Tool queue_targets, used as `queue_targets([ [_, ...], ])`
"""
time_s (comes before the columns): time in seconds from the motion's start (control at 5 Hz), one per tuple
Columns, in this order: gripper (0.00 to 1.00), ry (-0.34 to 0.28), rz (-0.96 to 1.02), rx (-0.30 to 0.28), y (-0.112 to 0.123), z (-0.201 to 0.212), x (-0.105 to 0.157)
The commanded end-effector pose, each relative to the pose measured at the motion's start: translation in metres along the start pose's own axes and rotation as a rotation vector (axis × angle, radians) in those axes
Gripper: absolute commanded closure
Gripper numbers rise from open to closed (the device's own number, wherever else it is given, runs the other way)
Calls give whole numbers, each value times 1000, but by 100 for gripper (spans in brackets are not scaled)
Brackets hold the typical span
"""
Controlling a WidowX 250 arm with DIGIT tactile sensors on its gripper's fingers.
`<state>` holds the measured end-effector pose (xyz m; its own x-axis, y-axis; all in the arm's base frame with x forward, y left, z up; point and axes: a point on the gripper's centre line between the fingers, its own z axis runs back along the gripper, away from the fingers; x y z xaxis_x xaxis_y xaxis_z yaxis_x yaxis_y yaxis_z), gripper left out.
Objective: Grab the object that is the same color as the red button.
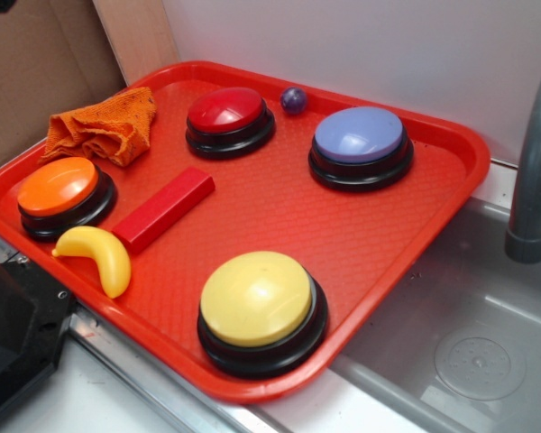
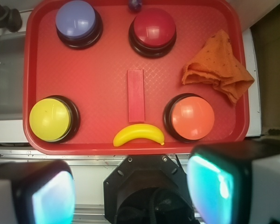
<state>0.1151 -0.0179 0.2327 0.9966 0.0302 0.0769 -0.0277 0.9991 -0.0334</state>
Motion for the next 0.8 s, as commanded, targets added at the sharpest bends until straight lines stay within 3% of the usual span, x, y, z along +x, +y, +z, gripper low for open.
queue_targets([
  [0.0, 0, 0, 0, 0, 0, 0, 0],
  [0.6, 0, -75, 109, 30, 15, -56, 28],
])
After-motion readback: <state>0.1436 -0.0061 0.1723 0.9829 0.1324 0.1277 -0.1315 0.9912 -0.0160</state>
